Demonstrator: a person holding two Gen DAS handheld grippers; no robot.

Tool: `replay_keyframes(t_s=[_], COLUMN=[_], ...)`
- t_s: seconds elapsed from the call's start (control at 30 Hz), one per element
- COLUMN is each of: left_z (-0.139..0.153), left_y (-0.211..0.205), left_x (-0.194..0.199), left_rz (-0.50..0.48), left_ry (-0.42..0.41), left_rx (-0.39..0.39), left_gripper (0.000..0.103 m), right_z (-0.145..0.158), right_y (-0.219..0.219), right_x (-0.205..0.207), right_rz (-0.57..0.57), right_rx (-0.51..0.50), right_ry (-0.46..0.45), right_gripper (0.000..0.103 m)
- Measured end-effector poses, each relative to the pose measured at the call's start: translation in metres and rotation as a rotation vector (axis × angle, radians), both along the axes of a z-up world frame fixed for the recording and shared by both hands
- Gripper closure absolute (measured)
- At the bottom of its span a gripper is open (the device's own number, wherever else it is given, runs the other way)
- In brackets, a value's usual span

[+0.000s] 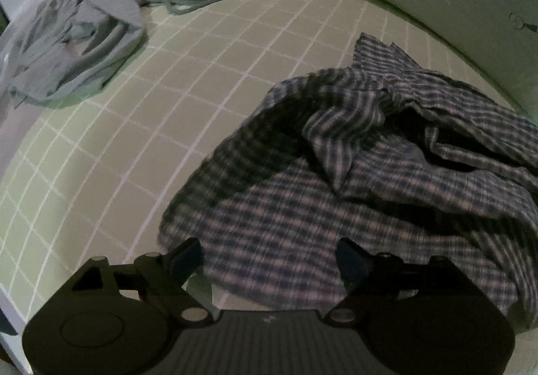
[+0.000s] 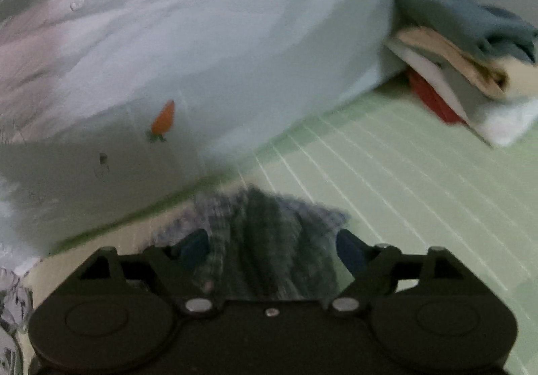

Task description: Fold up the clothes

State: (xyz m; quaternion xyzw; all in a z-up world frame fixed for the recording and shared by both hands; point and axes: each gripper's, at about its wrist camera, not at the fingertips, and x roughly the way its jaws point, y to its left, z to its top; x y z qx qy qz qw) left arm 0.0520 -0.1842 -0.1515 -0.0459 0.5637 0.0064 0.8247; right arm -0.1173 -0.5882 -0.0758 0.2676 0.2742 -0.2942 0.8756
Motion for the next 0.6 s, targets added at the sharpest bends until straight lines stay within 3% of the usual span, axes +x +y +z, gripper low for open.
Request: replay_keyframes(t_s=[0.27,0.53,0.57,0.6], left_z=[0.008,0.021,0.024,0.027], left_y=[0.013,0.016,0.014,0.009], left_x=[-0.031,-0.046,-0.046,-0.045], left_rz=[0.012,0.027,0.021,0.006], left_ry=[-0.020,-0.066,-0.076,-0.087], left_rx=[-0.052,-0.046,-0.043,-0.037], left_gripper=[0.015,0.015,0.015,0.015], right_z=[-0.038,-0.069,-0.071,-0.072], right_y=[0.007,0.017,0.019,0.021], right_x=[-0.033,-0.015,-0.013,-0.011], right_rz=[-0.043,0.073,0.099,0.126], right_rx=[0.203,0.307,0.299,0.289], right_ry=[0.083,0.124,0.132,0.136], right_gripper=[0.016,0.018,0.028,0.052])
